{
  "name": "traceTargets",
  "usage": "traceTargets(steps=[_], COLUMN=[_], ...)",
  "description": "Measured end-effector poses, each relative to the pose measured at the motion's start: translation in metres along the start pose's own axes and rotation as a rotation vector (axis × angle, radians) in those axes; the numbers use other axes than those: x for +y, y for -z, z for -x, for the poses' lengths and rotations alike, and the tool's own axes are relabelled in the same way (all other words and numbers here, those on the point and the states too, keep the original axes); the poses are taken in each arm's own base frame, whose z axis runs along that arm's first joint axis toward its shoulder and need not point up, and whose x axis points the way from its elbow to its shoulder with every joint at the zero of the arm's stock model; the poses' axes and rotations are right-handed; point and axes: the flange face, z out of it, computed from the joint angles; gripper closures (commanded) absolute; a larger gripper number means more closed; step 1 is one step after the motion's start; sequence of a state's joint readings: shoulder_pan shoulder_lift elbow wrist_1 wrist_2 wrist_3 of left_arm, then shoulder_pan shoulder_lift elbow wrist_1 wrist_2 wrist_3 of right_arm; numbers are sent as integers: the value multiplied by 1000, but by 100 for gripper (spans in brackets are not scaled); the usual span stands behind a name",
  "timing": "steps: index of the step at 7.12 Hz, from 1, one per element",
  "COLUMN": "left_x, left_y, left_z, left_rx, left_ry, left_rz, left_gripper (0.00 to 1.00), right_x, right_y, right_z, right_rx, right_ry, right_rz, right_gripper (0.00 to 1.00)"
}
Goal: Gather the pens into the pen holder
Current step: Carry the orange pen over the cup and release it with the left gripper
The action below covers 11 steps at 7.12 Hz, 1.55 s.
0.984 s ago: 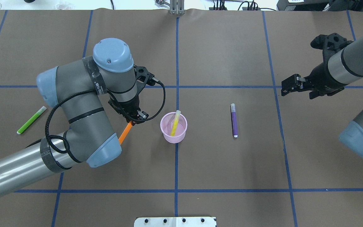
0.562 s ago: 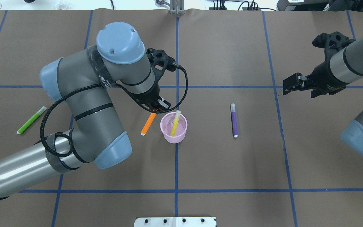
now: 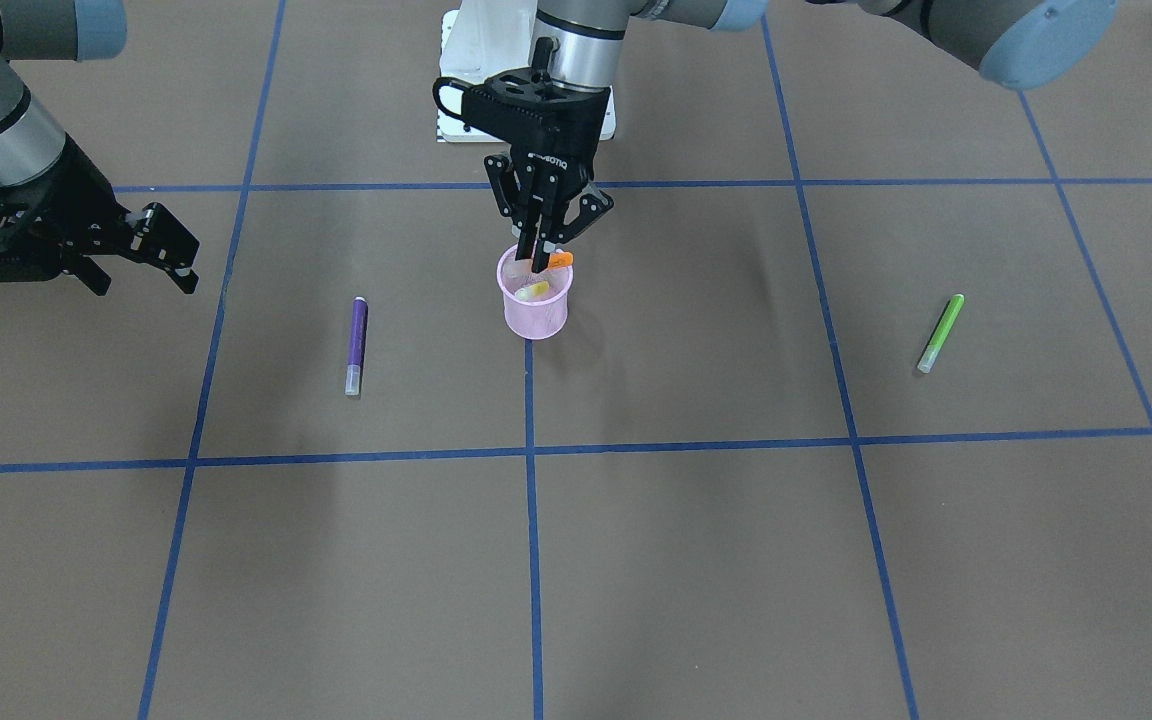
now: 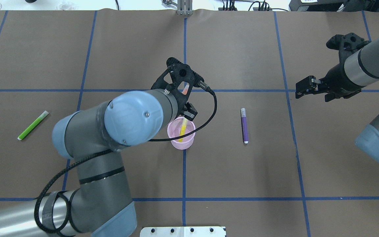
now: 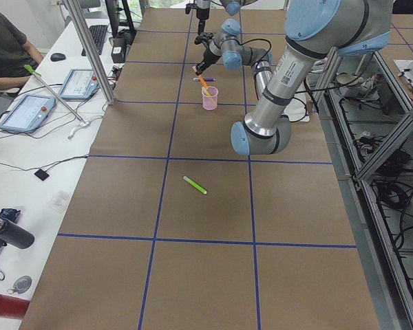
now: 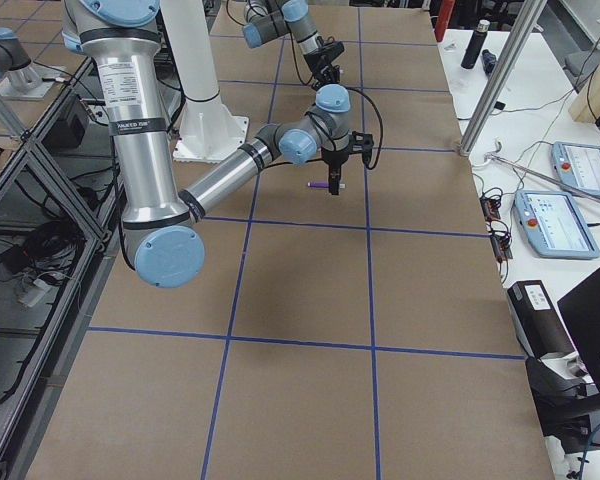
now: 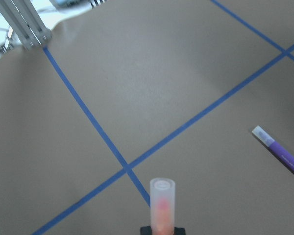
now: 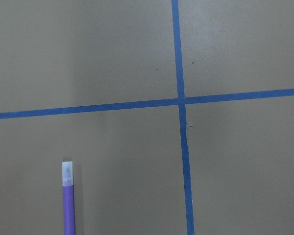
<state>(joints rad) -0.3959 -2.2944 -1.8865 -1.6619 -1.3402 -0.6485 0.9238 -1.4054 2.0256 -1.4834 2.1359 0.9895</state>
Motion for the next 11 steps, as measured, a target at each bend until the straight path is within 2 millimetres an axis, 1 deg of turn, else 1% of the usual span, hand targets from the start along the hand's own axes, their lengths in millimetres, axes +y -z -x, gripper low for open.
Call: traceTargets(steps=[1, 2, 4, 6, 7, 8, 9, 10, 11], left_x=[20, 35, 44, 48, 48, 48, 50, 52, 51], left_y=[5, 5, -1, -20, -24, -26, -28, -29, -28], left_z=[-4, -14, -26, -33, -35, -36, -36, -36, -37], left_rx=[-26, -40, -49, -27, -14, -10, -12, -13, -8], left_ry=[-10, -24, -37, -22, -15, -14, -17, -19, -18], left_rz=[-44, -71, -92, -126, -142, -147, -144, -140, -141], left_gripper=[100, 100, 100, 100, 67, 52, 25, 4, 4], right_x=[0, 0, 0, -1, -1, -1, -1, -2, -4], right_y=[-1, -1, -2, -2, -2, -3, -4, -5, -8], right_z=[0, 0, 1, 1, 1, 0, 0, -1, -1], right_rx=[1, 1, 1, 2, 2, 3, 5, 8, 11], right_ry=[-2, -4, -5, -6, -7, -8, -9, -12, -14], right_rz=[1, 1, 1, 1, 1, 1, 2, 4, 6], right_gripper=[0, 0, 0, 0, 0, 0, 0, 0, 0])
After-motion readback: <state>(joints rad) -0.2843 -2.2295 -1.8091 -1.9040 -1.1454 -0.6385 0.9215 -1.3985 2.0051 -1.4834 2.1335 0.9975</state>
